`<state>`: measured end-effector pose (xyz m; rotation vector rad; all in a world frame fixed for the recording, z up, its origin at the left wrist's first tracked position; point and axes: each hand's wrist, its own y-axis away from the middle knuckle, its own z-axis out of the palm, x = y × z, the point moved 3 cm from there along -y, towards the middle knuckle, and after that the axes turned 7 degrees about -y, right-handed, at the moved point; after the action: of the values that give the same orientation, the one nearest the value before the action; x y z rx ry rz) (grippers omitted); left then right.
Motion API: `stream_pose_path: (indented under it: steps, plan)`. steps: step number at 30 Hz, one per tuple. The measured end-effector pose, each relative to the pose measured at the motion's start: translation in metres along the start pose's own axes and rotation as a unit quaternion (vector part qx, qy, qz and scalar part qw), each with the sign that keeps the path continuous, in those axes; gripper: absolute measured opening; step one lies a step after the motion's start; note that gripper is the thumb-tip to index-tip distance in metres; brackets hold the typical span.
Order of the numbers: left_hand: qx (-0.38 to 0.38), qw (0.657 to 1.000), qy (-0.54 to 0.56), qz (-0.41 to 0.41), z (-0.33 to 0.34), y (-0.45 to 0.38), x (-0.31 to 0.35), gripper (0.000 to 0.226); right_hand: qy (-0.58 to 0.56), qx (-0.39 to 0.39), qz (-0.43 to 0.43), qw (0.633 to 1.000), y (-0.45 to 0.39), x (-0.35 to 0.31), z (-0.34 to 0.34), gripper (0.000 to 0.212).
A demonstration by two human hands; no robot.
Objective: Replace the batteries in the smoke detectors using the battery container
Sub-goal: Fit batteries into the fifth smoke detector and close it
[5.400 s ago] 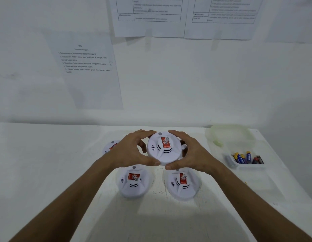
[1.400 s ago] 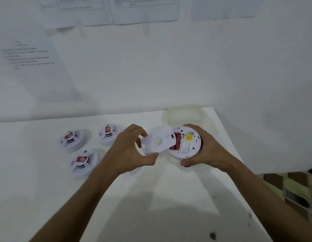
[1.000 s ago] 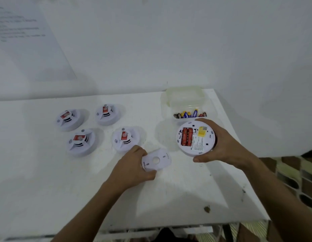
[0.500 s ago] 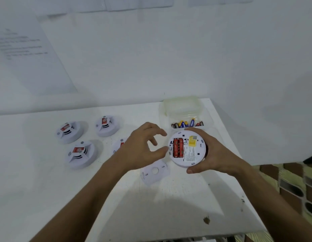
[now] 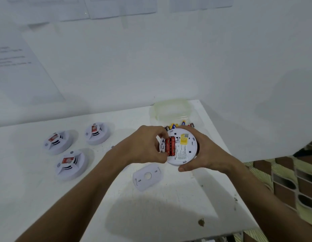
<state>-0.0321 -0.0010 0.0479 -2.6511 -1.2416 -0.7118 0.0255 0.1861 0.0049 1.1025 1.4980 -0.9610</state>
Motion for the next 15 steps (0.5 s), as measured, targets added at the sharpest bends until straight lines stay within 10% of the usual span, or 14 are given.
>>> stream_pose_path:
  steps: [15]
  plan:
    - [-0.029, 0.974, -0.205, 0.088, 0.008, -0.015, 0.017, 0.046, 0.019, 0.018, -0.001, 1.0, -0.003, 0.009, -0.007, 0.097]
